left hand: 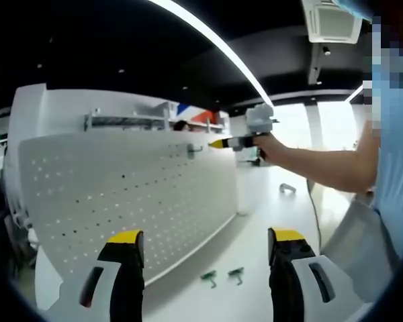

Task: Insert the hook assembly into the mounting plate slot until the hook locks in place.

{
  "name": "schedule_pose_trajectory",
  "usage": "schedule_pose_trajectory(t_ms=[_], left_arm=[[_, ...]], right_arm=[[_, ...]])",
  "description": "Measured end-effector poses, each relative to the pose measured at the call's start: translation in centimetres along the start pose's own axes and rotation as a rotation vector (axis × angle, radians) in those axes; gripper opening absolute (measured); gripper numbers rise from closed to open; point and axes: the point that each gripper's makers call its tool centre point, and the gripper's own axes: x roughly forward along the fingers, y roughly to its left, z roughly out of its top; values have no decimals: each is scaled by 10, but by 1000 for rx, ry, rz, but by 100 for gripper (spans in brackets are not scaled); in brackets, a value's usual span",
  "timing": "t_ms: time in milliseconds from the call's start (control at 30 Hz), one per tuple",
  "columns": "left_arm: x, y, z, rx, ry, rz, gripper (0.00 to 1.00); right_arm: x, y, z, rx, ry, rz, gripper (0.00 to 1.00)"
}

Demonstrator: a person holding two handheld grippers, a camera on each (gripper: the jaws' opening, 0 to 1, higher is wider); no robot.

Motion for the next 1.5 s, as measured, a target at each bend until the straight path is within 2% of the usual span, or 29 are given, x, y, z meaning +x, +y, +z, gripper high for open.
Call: schedule_pose_trajectory(t_ms=[700,1167,1500], left_arm=[[0,8,-5,-12,10,4,75],[0,11,-10,-20,17,-1,74],[-1,11,-12,-25,17,-1,73]], right_arm=[[22,-4,-5,35,1,-43,1],[26,-5,-10,37,14,-51,1],[28,-5,-12,9,22,-65,1]])
